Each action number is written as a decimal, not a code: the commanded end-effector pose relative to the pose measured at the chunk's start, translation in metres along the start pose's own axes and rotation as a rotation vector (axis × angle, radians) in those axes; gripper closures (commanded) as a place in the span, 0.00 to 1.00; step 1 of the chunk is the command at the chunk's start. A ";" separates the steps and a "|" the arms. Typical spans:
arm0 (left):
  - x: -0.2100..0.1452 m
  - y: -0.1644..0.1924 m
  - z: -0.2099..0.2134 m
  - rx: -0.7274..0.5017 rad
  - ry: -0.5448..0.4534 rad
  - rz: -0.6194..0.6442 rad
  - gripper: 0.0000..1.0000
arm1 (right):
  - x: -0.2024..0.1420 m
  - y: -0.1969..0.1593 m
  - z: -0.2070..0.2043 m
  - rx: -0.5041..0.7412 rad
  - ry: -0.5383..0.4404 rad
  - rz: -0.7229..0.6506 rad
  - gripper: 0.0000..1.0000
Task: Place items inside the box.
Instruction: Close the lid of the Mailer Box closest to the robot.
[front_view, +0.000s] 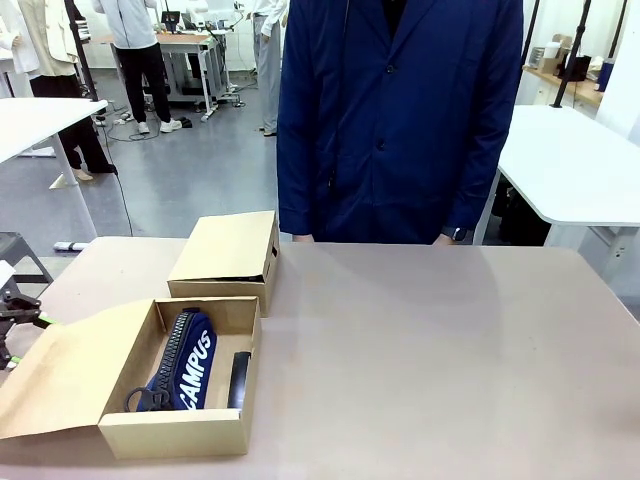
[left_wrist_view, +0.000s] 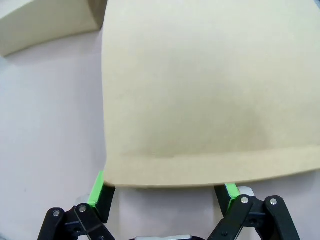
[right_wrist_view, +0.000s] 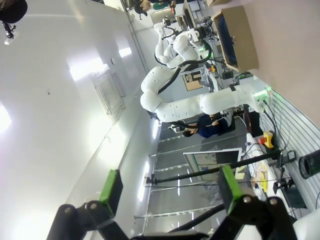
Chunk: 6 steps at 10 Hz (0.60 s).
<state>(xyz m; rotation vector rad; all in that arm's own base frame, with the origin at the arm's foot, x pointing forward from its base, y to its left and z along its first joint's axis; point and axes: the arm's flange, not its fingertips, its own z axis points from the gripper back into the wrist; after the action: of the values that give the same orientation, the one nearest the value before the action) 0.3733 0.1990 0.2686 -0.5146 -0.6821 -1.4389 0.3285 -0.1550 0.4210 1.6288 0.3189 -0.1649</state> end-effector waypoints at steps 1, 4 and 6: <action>-0.021 -0.021 -0.020 -0.031 -0.055 -0.075 0.00 | -0.003 0.003 -0.001 0.002 -0.005 -0.020 0.00; -0.013 -0.020 -0.020 -0.055 -0.126 -0.106 0.00 | -0.003 0.003 -0.001 0.002 -0.005 -0.020 0.00; -0.006 -0.023 -0.010 -0.056 -0.220 -0.115 0.00 | -0.003 0.003 -0.001 0.002 -0.005 -0.020 0.00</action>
<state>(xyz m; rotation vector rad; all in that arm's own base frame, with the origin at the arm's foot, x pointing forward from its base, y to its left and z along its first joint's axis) 0.3683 0.1671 0.2952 -0.6667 -0.7737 -1.4927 0.3285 -0.1550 0.4210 1.6288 0.3188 -0.1651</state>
